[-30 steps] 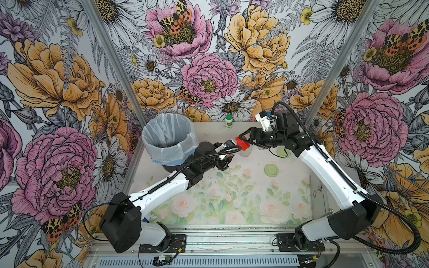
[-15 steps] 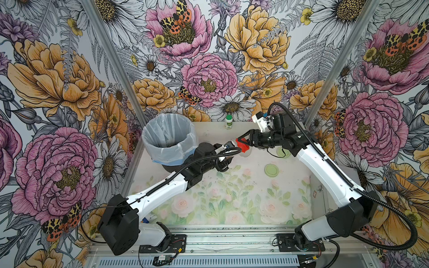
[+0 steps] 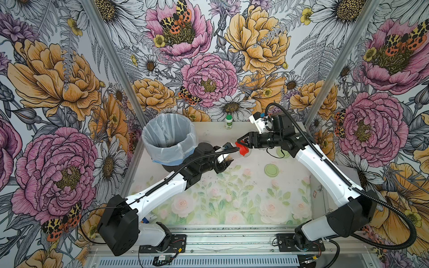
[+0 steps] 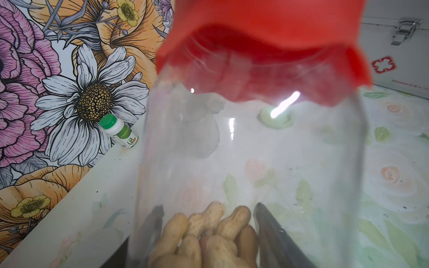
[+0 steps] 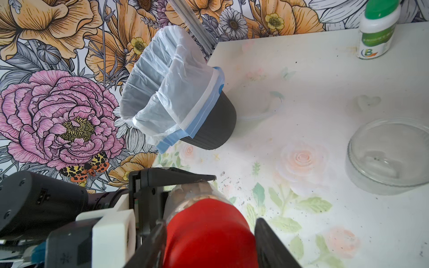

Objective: Empty moldy peanuts from jars
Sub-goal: Unscrew the lid from the jar.

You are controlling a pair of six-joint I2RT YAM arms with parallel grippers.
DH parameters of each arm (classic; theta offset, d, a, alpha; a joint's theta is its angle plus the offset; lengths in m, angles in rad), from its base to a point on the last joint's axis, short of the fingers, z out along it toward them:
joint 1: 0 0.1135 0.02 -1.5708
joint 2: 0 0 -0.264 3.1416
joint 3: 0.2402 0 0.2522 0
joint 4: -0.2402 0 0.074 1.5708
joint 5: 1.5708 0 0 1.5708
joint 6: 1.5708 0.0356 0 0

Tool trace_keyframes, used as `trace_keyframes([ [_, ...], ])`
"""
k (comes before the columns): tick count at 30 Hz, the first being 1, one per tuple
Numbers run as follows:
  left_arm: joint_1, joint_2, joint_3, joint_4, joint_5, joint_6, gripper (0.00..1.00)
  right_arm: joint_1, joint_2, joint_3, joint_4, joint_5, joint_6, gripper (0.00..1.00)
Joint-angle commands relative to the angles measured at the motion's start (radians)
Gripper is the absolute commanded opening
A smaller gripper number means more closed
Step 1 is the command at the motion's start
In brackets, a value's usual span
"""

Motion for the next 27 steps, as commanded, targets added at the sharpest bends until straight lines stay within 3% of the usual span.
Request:
trace_keyframes([
  [1, 0.019, -0.050, 0.016, 0.168, 0.019, -0.056, 0.36, 0.038, -0.002, -0.001, -0.099, -0.117, -0.015, 0.70],
  [5, 0.021, -0.052, 0.015, 0.164, 0.014, -0.049, 0.36, 0.039, -0.010, -0.009, -0.106, -0.084, -0.009, 0.81],
  [11, 0.023, -0.050, 0.019, 0.143, -0.007, -0.038, 0.35, 0.044, -0.025, 0.003, -0.104, -0.070, 0.003, 0.72],
  [16, 0.026, -0.045, 0.020, 0.117, 0.012, -0.033, 0.36, 0.040, -0.033, 0.017, -0.104, -0.024, 0.009, 0.87],
  [27, 0.026, -0.041, 0.014, 0.102, 0.019, -0.032, 0.35, 0.038, -0.051, 0.087, -0.093, -0.013, 0.037, 0.88],
])
